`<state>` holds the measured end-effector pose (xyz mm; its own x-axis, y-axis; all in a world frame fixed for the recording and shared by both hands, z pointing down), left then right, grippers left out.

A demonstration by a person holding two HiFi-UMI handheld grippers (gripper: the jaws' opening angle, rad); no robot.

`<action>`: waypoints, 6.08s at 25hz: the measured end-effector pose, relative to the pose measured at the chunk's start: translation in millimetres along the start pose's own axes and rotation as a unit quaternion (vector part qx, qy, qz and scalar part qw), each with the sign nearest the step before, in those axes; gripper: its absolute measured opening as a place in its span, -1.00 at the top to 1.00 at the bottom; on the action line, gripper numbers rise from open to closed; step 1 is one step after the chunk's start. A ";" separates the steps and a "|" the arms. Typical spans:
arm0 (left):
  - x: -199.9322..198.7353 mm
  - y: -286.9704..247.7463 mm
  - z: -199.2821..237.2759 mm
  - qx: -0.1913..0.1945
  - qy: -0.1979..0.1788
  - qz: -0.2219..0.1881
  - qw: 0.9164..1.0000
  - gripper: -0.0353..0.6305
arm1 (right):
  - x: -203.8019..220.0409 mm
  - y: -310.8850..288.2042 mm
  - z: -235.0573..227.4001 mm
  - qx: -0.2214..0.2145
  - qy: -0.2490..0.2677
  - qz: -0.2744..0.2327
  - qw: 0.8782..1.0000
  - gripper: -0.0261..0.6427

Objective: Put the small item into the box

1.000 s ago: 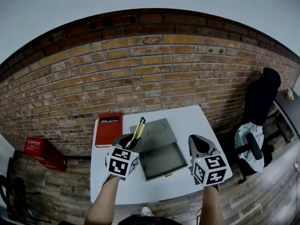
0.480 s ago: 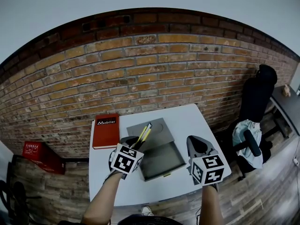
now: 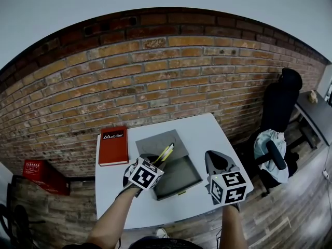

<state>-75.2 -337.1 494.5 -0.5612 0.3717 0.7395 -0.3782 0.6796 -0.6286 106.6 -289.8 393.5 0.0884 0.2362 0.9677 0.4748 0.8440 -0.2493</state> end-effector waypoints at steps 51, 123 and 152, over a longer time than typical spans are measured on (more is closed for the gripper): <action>86.2 -96.3 -75.4 0.172 -0.172 0.229 0.943 0.51 | 24.2 0.7 -35.0 0.055 -0.022 0.024 0.998 0.86; -2.9 70.3 24.1 -0.084 0.089 -0.059 0.991 0.59 | 13.7 10.2 23.0 -0.066 0.012 0.023 0.997 0.86; 7.1 184.4 1.1 -0.214 0.177 -0.173 0.945 0.79 | -7.0 53.0 42.6 -0.100 0.029 -0.010 0.994 0.86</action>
<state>-149.8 -209.8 383.6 -0.1481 0.2165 0.9650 -0.1184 0.9649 -0.2346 93.8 -226.2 372.0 0.1259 0.1873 0.9742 0.6413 0.7339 -0.2240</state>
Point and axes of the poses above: the fingertips, and each gripper's own axes: y backward along the fingers, z to its left, x out of its underside, the point moved 3 cm from there along y, backward along the fingers, and after that the axes turned 8 degrees about -x, right-handed, at the moved point
